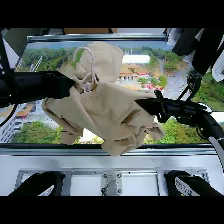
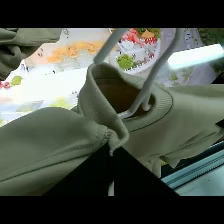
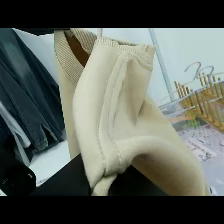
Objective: Fold the clothes and pants, and hang the long-sleeved shirts on hangers.
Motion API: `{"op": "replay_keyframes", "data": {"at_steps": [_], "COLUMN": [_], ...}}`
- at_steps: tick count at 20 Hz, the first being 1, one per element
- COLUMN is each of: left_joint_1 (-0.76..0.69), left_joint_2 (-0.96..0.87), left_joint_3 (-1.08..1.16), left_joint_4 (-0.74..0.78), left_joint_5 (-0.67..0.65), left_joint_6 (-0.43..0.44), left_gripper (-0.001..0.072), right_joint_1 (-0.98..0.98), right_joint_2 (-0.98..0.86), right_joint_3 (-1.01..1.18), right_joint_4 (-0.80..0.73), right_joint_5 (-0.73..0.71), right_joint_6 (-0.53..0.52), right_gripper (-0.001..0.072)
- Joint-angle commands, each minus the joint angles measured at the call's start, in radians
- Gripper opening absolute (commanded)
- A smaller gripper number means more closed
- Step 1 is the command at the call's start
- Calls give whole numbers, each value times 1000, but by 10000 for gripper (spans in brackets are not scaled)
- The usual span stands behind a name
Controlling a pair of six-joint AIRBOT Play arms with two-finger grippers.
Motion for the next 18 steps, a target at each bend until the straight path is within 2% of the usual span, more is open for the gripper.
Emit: {"op": "replay_keyframes", "data": {"at_steps": [1,5,10,11,12,13,18], "left_joint_1": [-86,-143,-146,-146,-146,-146,-146], "left_joint_2": [-89,-155,-168,-164,-157,-147,-68], "left_joint_3": [115,189,194,195,194,194,194], "left_joint_4": [104,137,136,134,131,127,129], "left_joint_5": [-94,-127,-127,-126,-124,-123,-77], "left_joint_6": [-2,-1,-1,-1,-1,-2,-15], "left_gripper": [17,17,22,192,432,465,465], "right_joint_1": [54,77,92,92,92,92,92], "right_joint_2": [-17,-16,-16,-16,-16,-16,-16], "right_joint_3": [-3,-2,-2,-2,-2,-2,-2], "right_joint_4": [63,121,122,121,121,121,125], "right_joint_5": [-14,-11,-14,-14,-14,-14,-14], "right_joint_6": [-35,-34,-31,-31,-31,-31,-27], "right_gripper": [14,14,14,14,14,14,14]}}
